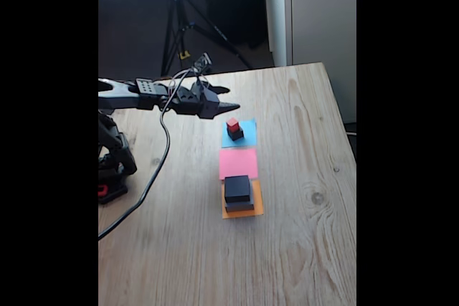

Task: Tower of hanoi

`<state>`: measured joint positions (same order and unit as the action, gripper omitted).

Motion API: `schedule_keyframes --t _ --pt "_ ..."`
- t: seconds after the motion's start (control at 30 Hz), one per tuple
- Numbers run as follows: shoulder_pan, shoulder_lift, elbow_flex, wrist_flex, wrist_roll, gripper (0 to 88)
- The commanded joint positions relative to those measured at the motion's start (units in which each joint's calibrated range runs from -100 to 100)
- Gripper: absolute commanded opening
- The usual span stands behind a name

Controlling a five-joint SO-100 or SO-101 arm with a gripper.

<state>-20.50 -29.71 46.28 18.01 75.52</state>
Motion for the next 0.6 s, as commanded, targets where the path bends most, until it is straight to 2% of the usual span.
schedule_keyframes --t 0.0,0.03,0.13,0.23,0.4,0.47,0.57 --pt "-1.11 -8.67 -17.56 26.22 -4.79 3.7" --pt "-1.11 -9.73 -21.10 31.32 -5.12 0.2" --pt "0.06 -12.38 -29.56 43.38 -4.45 0.1" --pt "2.07 -13.97 -37.01 53.09 -6.46 0.1" --pt "7.58 -13.36 -52.38 72.11 -4.62 0.1" --pt "11.01 -13.74 -55.01 76.24 0.90 0.1" --pt "15.10 -14.34 -58.28 81.99 5.42 0.1"
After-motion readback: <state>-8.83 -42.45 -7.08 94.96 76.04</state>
